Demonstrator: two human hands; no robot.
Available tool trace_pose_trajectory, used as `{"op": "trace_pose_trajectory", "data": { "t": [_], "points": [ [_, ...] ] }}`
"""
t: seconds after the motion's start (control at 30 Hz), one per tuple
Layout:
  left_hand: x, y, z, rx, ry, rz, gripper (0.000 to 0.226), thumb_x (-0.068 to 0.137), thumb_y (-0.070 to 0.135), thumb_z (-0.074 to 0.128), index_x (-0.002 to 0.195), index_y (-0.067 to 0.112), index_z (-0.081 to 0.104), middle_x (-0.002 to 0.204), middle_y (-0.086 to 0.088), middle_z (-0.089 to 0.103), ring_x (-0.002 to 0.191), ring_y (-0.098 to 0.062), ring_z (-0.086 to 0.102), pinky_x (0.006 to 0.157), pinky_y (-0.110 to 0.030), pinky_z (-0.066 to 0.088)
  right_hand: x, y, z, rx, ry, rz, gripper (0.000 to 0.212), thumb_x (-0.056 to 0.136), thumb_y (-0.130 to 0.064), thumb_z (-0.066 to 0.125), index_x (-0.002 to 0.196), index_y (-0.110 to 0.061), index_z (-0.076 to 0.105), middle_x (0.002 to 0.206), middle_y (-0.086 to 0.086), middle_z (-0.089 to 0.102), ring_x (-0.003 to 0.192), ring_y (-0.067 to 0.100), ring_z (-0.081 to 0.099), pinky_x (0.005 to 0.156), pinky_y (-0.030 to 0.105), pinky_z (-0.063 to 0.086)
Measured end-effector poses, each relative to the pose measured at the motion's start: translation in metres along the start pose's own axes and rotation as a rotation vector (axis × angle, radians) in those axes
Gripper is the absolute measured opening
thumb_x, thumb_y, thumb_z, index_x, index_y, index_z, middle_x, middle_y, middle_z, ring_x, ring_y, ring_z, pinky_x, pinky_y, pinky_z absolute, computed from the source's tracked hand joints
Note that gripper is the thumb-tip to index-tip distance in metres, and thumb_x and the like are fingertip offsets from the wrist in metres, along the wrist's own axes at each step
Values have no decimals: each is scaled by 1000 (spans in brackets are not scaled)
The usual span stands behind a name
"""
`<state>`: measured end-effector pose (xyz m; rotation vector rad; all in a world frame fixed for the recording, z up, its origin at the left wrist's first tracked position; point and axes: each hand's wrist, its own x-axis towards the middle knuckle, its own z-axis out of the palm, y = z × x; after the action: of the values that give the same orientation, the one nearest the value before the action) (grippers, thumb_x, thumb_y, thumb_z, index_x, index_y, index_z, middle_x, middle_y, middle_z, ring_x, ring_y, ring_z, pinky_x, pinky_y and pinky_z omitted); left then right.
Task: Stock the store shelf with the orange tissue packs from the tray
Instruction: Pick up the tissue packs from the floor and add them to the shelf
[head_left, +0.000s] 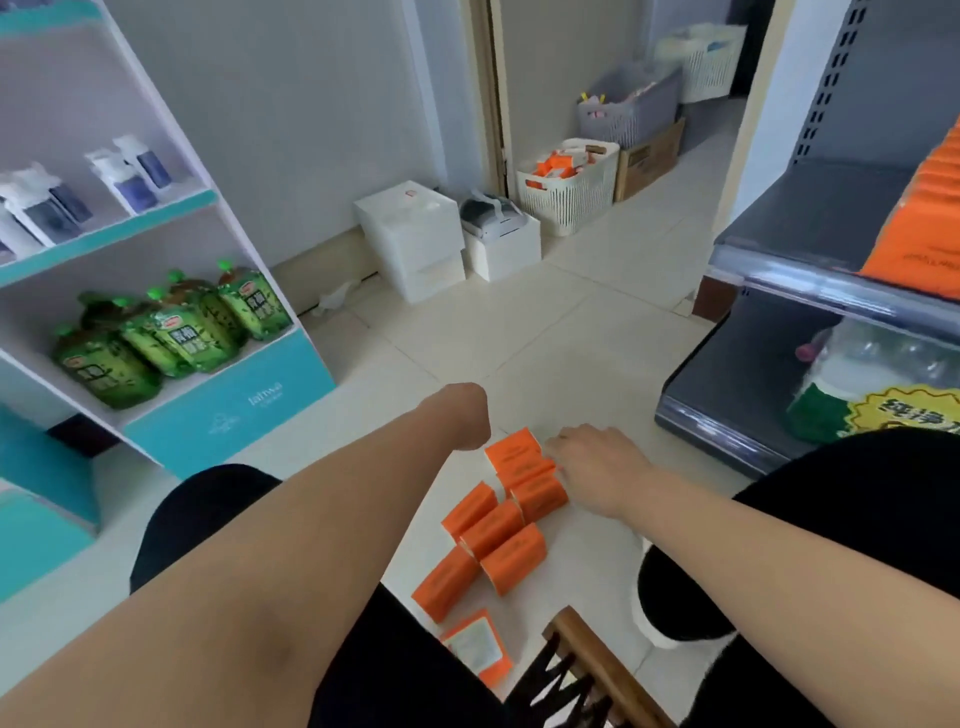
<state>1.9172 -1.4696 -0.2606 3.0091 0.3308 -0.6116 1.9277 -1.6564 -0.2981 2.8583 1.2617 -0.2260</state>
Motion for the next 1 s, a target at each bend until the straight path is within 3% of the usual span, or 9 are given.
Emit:
{"op": "trace_pose_trajectory", "data": {
  "t": [0.1, 0.27, 0.37, 0.43, 0.5, 0.57, 0.73, 0.9, 1.0],
  "points": [
    [6, -14, 38, -3, -79, -88, 23, 88, 10, 48, 65, 10, 44, 74, -1, 46, 77, -21, 48, 67, -28, 40, 9, 2, 26, 2, -91, -49, 32, 92, -19, 44, 123, -20, 52, 124, 3, 55, 116, 26, 51, 90, 37, 42],
    [15, -17, 89, -59, -273, -174, 30, 86, 9, 52, 60, 13, 38, 67, 0, 43, 76, -21, 48, 64, -29, 39, 26, 16, 65, 41, -178, -127, 28, 93, -19, 41, 115, -18, 57, 119, 4, 58, 114, 28, 52, 85, 35, 42],
    [17, -20, 110, -104, -351, -229, 20, 84, 10, 52, 67, 14, 43, 81, -3, 53, 79, -22, 52, 64, -30, 41, 39, 19, 96, 50, -261, -148, 32, 91, -16, 44, 120, -22, 56, 122, 1, 58, 116, 25, 53, 89, 36, 43],
    [18, -23, 119, -140, -375, -266, 4, 84, 11, 51, 81, 12, 53, 94, -5, 57, 88, -23, 56, 67, -31, 43, 48, 15, 117, 47, -314, -171, 34, 91, -13, 44, 122, -23, 54, 125, 1, 57, 116, 25, 53, 90, 36, 42],
    [20, -28, 133, -163, -383, -308, 24, 86, 13, 50, 108, 11, 59, 111, -5, 59, 105, -25, 57, 77, -32, 48, 56, 7, 134, 26, -349, -198, 35, 90, -10, 43, 122, -21, 52, 127, 2, 55, 117, 25, 52, 90, 35, 41],
    [20, -34, 147, -171, -379, -327, 36, 88, 14, 48, 123, 14, 56, 124, -3, 57, 115, -24, 54, 87, -33, 48, 65, -4, 147, -4, -351, -214, 32, 90, -10, 43, 120, -19, 51, 125, 3, 55, 117, 25, 52, 89, 35, 40],
    [17, -46, 184, -184, -428, -329, 34, 87, 13, 47, 120, 15, 58, 120, -3, 59, 111, -23, 56, 86, -33, 49, 86, -34, 180, 1, -350, -181, 29, 90, -13, 49, 119, -21, 50, 123, 0, 52, 118, 22, 46, 92, 34, 36],
    [12, -56, 229, -242, -516, -300, 16, 89, 21, 46, 100, 21, 57, 106, -2, 63, 97, -23, 60, 72, -32, 46, 87, -38, 206, -44, -355, -131, 30, 88, -11, 49, 117, -21, 49, 119, 2, 51, 115, 23, 45, 91, 36, 34],
    [12, -56, 249, -218, -574, -239, 24, 90, 18, 49, 111, 19, 60, 113, -2, 62, 107, -24, 60, 78, -32, 44, 87, -35, 212, -79, -361, -99, 31, 89, -11, 47, 118, -22, 47, 120, 2, 49, 115, 23, 44, 90, 37, 34]
  ]
}}
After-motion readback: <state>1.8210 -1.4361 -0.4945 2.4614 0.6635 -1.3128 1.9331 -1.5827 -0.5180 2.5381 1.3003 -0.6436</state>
